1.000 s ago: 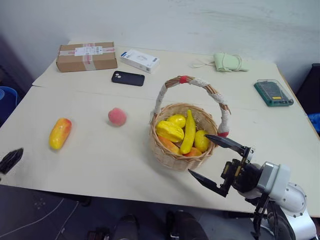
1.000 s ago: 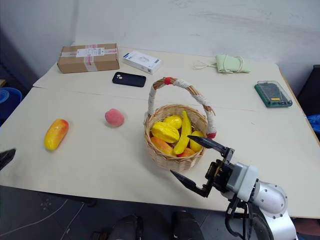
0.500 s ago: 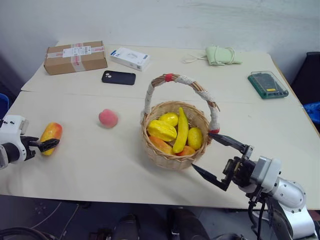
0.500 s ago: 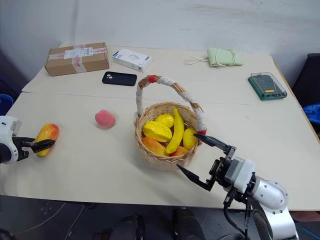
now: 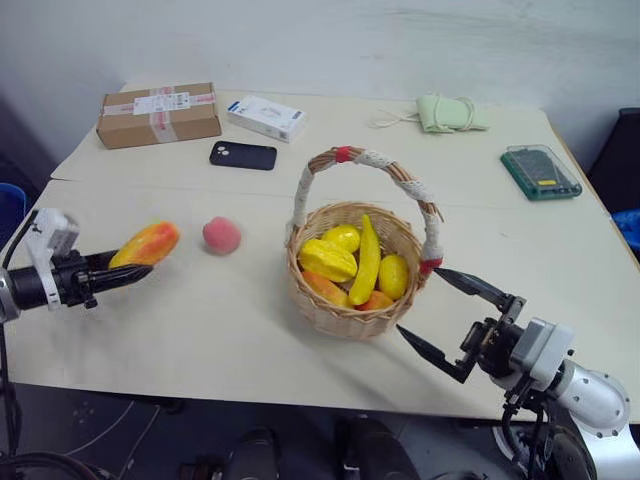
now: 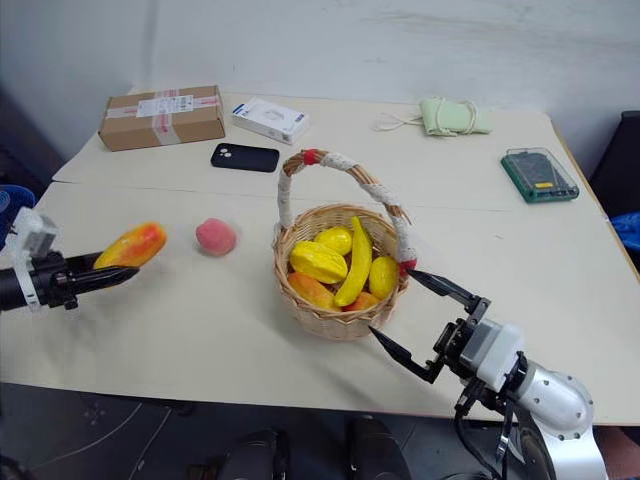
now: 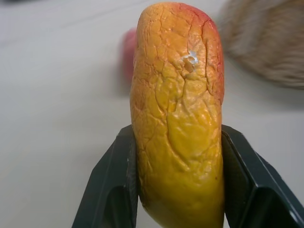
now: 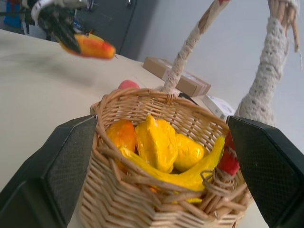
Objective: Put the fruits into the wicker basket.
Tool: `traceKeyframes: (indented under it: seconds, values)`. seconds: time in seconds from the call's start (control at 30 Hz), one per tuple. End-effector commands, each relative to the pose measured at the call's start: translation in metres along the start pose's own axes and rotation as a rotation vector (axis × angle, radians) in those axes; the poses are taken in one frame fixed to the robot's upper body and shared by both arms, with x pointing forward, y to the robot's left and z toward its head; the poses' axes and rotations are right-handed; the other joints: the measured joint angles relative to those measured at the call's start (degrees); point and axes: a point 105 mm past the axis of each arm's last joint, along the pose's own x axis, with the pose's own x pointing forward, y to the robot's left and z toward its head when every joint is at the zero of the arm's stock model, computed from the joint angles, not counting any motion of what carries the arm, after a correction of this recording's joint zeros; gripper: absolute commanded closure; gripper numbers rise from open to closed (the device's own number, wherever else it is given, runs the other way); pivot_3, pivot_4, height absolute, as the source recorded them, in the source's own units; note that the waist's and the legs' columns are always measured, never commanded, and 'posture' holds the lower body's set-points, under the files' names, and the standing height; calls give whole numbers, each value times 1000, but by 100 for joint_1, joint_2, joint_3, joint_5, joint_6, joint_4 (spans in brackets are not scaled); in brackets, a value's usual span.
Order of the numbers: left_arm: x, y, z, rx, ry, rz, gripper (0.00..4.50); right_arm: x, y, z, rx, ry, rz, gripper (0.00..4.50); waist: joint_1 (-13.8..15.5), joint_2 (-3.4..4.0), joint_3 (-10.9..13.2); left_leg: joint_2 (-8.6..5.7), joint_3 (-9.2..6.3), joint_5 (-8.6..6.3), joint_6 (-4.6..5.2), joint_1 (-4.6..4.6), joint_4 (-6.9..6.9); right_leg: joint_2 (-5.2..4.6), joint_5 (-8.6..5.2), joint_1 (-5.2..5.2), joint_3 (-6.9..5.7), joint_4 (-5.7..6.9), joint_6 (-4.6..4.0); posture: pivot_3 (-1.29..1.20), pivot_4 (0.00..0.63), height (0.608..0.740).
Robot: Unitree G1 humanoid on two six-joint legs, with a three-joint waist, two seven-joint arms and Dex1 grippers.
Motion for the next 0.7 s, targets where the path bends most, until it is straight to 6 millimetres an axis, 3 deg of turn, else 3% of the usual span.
traceKeyframes:
  seconds: [0.03, 0.17, 0.3, 0.43, 0.47, 0.5, 0.57, 0.63, 0.7]
  values:
    - [24, -45, 36, 108, -32, -290, 2753, -9, -8, 19, -75, -46, -69, 0, -3, 0, 0, -1, 0, 1, 1, 0, 1, 0, 0, 1, 1, 0, 0, 0, 150, 740]
    - [73, -72, 58, 195, -65, -514, 2753, -22, -9, 21, -80, -17, -132, 0, 3, 12, 3, -10, -2, 2, 4, 5, 14, 11, 1, 10, 10, 5, 15, 0, 150, 740]
    - [140, -86, 95, 210, -180, -541, 2753, -30, -7, 18, -78, 23, -168, 0, 94, 13, 5, -20, -11, -8, -2, -9, 75, 58, 4, 19, 26, 15, 35, 0, 150, 740]
    - [178, -95, 90, 277, -123, -543, 2753, -33, -2, 14, -87, 46, -184, 0, -34, 19, 7, -22, -3, -19, 1, 4, 81, 66, 2, 19, 69, 19, 51, 0, 150, 740]
    - [181, -95, 90, 288, -139, -546, 2753, -32, 9, 13, -114, 65, -111, 0, -43, 23, 9, -23, -9, -20, -7, 8, 75, 73, 1, 17, 82, 21, 52, 0, 150, 740]
    - [182, -94, 89, 299, -162, -544, 2043, -33, 16, 13, -122, 70, -80, 0, -50, 25, 11, -25, -16, -11, -37, 8, 75, 82, -1, 17, 95, 25, 52, 0, 150, 740]
    - [181, -93, 88, 317, -185, -545, 1552, -34, 24, 13, -126, 73, -55, 0, -54, 27, 12, -26, -31, -11, -47, 17, 75, 100, -6, 8, 117, 35, 53, 0, 150, 740]
    - [164, -93, 93, 301, -271, -577, 893, -38, 26, 13, -124, 77, -77, 0, -54, 27, 13, -20, -36, -8, -57, 24, 77, 111, -7, 4, 122, 37, 52, 0, 150, 740]
    - [148, -88, 95, 267, -316, -582, 893, -41, 27, 14, -125, 82, -89, 0, -54, 27, 13, -19, -27, -9, -58, 34, 76, 110, -8, 6, 133, 44, 51, 0, 150, 740]
